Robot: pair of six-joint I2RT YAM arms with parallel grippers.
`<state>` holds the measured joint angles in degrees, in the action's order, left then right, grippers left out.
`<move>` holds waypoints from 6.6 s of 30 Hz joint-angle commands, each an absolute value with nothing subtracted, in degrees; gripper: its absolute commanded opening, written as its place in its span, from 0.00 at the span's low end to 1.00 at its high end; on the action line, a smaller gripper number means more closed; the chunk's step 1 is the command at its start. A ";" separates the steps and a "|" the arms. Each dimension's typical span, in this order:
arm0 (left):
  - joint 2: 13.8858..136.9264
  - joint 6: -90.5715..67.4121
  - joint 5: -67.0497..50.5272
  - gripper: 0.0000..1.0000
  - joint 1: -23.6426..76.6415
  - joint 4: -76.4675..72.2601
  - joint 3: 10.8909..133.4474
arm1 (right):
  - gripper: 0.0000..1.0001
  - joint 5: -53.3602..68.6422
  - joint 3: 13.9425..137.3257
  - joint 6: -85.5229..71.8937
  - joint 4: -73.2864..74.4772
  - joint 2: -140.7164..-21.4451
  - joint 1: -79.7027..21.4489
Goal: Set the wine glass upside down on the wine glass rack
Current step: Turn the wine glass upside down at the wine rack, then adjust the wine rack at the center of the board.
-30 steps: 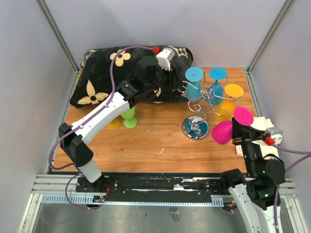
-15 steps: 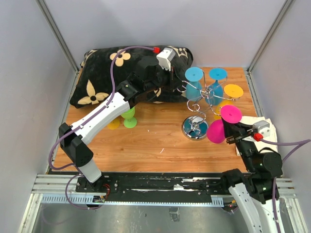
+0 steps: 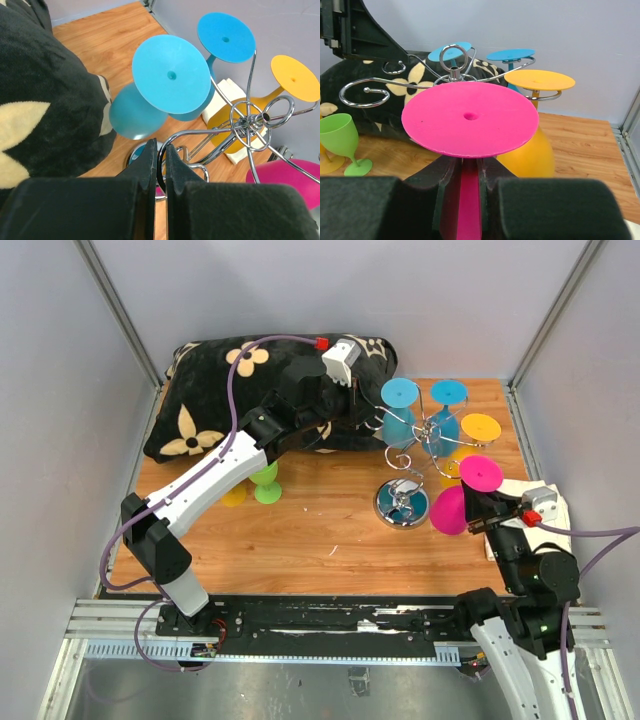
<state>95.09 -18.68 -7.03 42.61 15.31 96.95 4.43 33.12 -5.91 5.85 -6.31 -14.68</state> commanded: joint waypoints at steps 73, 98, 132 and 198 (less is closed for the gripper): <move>95.08 -19.24 -5.74 0.01 40.25 17.31 94.14 | 0.01 6.08 26.69 -4.82 -3.21 -8.99 -13.90; 94.62 -19.23 -7.95 0.14 39.48 17.31 94.31 | 0.48 7.42 28.54 -4.99 -1.19 -11.43 -13.96; 89.35 -20.68 -13.62 0.85 39.55 14.37 97.37 | 0.80 12.23 37.84 -0.15 25.58 -0.79 -13.96; 60.01 -21.24 7.47 0.92 39.55 25.81 76.29 | 0.99 37.86 21.36 -12.99 -9.99 -8.88 2.46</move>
<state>60.27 -20.80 7.81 39.51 27.11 76.51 36.01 21.67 -11.84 -14.09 -10.04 1.67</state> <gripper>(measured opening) 0.916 0.985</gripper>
